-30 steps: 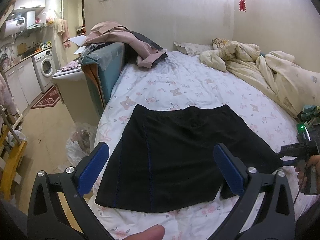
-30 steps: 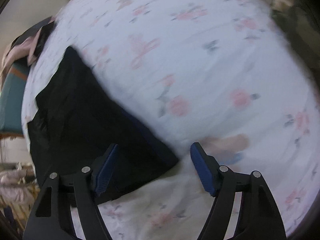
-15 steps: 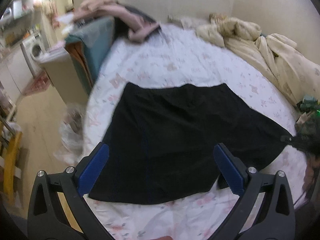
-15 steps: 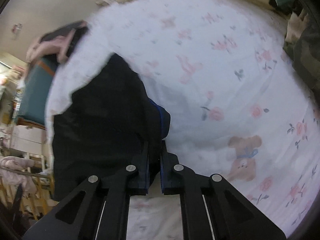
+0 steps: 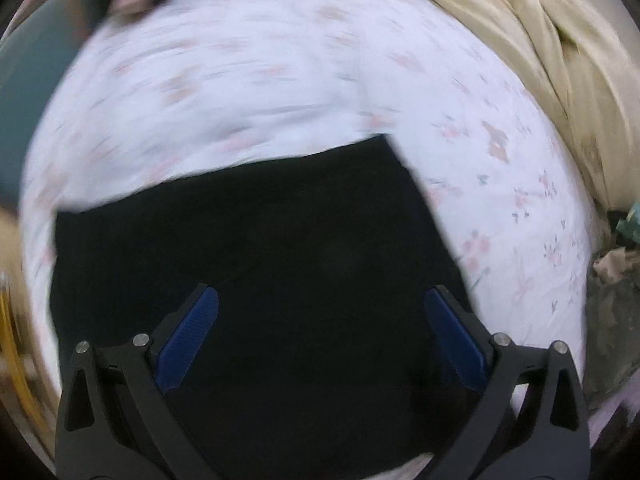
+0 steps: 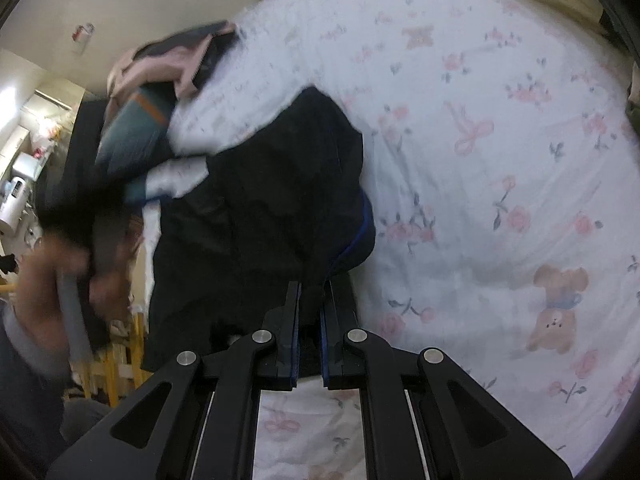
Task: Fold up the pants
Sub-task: 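Grasp the waistband of the black shorts with the right gripper and lift, then grasp the shorts hem with the left gripper while the right gripper holds the waistband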
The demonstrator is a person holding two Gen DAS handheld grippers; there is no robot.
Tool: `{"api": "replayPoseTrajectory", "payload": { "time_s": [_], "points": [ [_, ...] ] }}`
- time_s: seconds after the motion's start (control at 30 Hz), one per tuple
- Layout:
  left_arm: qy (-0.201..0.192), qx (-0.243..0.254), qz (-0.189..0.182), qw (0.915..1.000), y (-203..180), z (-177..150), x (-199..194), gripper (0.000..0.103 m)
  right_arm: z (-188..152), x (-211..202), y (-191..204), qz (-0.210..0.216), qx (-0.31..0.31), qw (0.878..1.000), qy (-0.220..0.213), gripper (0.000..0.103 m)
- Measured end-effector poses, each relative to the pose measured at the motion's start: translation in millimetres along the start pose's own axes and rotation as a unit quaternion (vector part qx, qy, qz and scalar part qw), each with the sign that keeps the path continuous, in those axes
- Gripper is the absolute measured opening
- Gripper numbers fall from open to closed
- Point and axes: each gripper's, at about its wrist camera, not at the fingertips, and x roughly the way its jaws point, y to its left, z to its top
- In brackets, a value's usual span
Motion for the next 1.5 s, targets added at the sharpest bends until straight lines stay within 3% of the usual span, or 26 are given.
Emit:
{"api": "replayPoseTrajectory", "payload": {
  "time_s": [0.17,0.23,0.27,0.4,0.43,0.47,0.53,0.57,0.7,0.83,0.93,1.03,1.2,1.3,1.37,1.5],
  "points": [
    [0.005,0.033,0.017,0.9993,-54.3,45.3,53.1,0.093,-3.9,7.0,-8.3,-0.002,0.005,1.0,0.028,0.007],
    [0.018,0.052,0.032,0.998,-66.0,54.5,73.8,0.073,-4.1,9.8,-6.7,0.004,0.008,0.999,0.036,0.007],
    [0.027,0.056,0.031,0.9976,-70.7,57.7,82.5,0.068,-4.4,10.8,-5.8,0.003,0.003,0.999,0.038,0.007],
    [0.032,0.056,0.043,0.997,-76.1,66.7,99.9,0.064,-8.3,14.1,5.6,-0.001,-0.018,0.999,0.048,0.007],
    [0.03,0.057,0.048,0.9968,-75.6,68.1,101.9,0.058,-8.4,13.5,8.1,-0.001,-0.021,0.999,0.048,0.007],
    [0.031,0.056,0.051,0.9967,-75.2,69.2,103.4,0.052,-8.7,12.6,10.5,0.0,-0.024,0.999,0.047,0.007],
    [0.025,0.062,0.066,0.9955,-76.9,70.1,100.6,0.004,-11.8,10.8,16.7,0.0,-0.032,0.998,0.049,0.007],
    [0.026,0.069,0.08,0.9941,-77.4,69.7,98.4,0.004,-4.8,19.1,10.7,-0.001,-0.032,0.998,0.048,0.007],
    [0.031,0.098,0.061,0.9929,-71.5,66.7,83.2,0.003,-8.8,25.1,15.0,0.004,-0.047,0.997,0.063,0.007],
    [0.018,0.146,0.065,0.9869,-60.2,67.7,42.5,0.002,-13.8,9.9,28.8,0.024,-0.075,0.996,0.035,0.007],
    [0.004,0.149,0.061,0.9869,-43.5,68.8,8.8,0.002,-17.2,-2.8,49.8,0.041,-0.113,0.993,0.008,0.007],
    [-0.013,0.142,0.05,0.9886,-23.2,68.6,-24.5,0.002,-26.6,-3.1,83.3,0.062,-0.171,0.983,0.014,0.006],
    [-0.038,0.136,0.047,0.9889,40.2,67.0,-57.8,0.002,-45.1,0.5,155.1,0.076,-0.255,0.964,0.014,0.006],
    [-0.059,0.109,0.076,0.9894,88.1,65.2,-68.1,0.002,-46.4,9.5,196.4,0.096,-0.278,0.955,0.023,0.006],
    [-0.057,0.09,0.064,0.9922,122.4,62.3,-73.2,0.002,-52.4,23.7,230.8,0.101,-0.304,0.947,0.035,0.006],
    [-0.045,0.086,0.082,0.9919,183.5,49.1,-74.6,0.002,-63.1,52.5,275.4,0.113,-0.327,0.936,0.064,0.006]
  ]
}}
